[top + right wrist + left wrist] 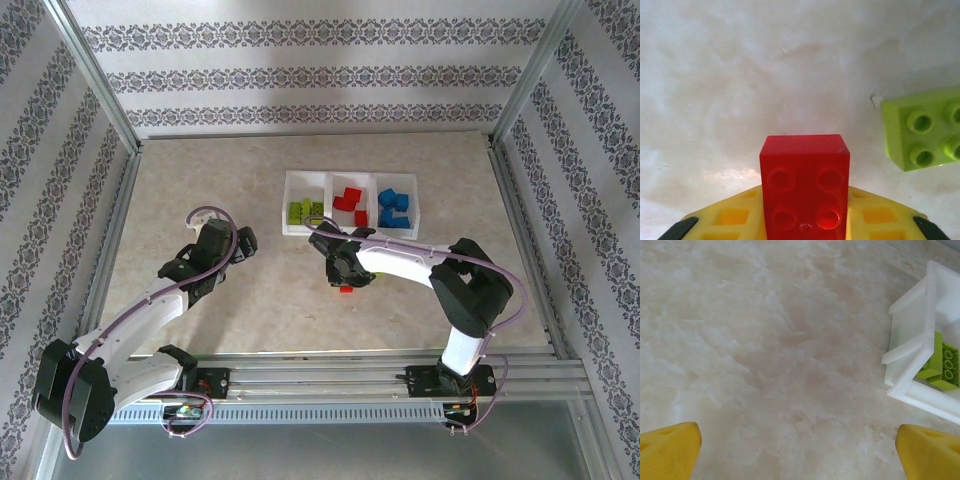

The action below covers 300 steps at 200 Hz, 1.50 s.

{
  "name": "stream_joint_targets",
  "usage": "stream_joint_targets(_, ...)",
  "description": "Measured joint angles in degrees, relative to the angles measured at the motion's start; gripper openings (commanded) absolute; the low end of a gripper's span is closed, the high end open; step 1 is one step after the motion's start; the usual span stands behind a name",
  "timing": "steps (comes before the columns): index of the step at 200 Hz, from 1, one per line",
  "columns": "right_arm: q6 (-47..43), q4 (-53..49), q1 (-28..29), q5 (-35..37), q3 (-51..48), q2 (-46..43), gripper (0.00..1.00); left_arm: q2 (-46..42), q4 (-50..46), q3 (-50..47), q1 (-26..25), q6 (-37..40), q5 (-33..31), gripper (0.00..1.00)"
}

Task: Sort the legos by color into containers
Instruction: Pick up the lego from the bottom-center of the table, then place the lego in the container.

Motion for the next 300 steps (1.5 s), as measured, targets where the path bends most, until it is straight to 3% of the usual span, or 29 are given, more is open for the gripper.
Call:
stream_joint_targets(82, -10.9, -1.3, -11.1, 3.8, 14.7, -3.1, 0.31, 0.5, 0.0, -0.1, 0.4, -0.7, 1.2, 1.0)
stream_joint_targets(139, -17.7, -1.1, -16.5, 4.6, 27.0, 6.0, 0.31, 0.5, 0.0, -0.1, 0.4, -1.9, 1.6, 1.0)
stream_joint_targets(214, -20.7, -1.3, -17.6, 4.1, 33.6, 15.8, 0.35, 0.5, 0.0, -0.2, 0.7, -2.4, 2.7, 1.0)
stream_joint_targets(300, -20.5, -1.3, -18.3, 1.0, 33.6, 17.8, 0.44, 0.6, 0.0, -0.2, 0.7, -2.6, 2.8, 1.0)
